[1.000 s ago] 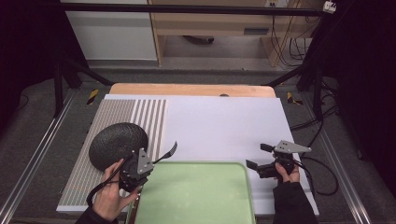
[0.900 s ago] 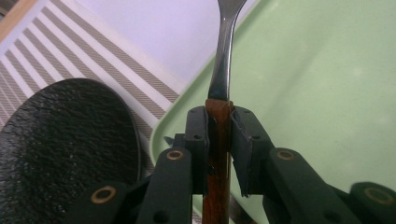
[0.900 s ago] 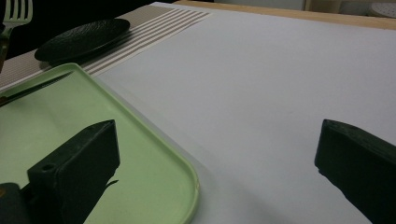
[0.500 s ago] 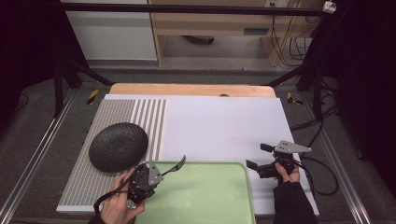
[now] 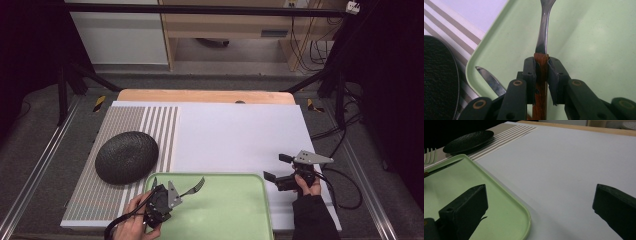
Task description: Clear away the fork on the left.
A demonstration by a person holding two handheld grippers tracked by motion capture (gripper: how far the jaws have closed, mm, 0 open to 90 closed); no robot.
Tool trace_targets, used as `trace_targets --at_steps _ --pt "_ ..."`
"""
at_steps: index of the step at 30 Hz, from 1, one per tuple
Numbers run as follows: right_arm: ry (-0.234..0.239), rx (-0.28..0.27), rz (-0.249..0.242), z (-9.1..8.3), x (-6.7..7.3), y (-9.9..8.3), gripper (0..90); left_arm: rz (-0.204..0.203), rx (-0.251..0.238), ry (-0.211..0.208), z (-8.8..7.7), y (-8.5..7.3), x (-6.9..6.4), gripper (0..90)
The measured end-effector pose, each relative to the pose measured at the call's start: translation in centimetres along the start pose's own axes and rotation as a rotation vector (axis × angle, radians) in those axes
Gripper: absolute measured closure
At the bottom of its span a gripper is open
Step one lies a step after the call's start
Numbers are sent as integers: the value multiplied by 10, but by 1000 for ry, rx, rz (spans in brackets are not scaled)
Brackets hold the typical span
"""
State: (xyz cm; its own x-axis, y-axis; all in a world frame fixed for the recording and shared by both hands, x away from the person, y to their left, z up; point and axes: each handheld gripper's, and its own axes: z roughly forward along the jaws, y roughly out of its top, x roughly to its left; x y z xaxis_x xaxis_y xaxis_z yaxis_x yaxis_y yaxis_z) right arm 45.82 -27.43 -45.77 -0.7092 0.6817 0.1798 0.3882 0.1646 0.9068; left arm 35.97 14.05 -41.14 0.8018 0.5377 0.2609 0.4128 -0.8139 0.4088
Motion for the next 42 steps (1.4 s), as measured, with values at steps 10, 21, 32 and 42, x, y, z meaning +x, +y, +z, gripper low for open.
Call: trace_targets --at_steps 10,21,32,42 --pt "0 -1 -1 0 0 0 4 32 56 -27 15 1 -13 767" --pt "0 0 -1 0 0 0 3 61 103 -49 26 1 -21 767" --pt "1 1 1 0 0 0 4 59 84 -98 25 -1 -21 756" --pt "0 -2 0 0 0 0 4 31 -87 -205 20 -1 -14 730"
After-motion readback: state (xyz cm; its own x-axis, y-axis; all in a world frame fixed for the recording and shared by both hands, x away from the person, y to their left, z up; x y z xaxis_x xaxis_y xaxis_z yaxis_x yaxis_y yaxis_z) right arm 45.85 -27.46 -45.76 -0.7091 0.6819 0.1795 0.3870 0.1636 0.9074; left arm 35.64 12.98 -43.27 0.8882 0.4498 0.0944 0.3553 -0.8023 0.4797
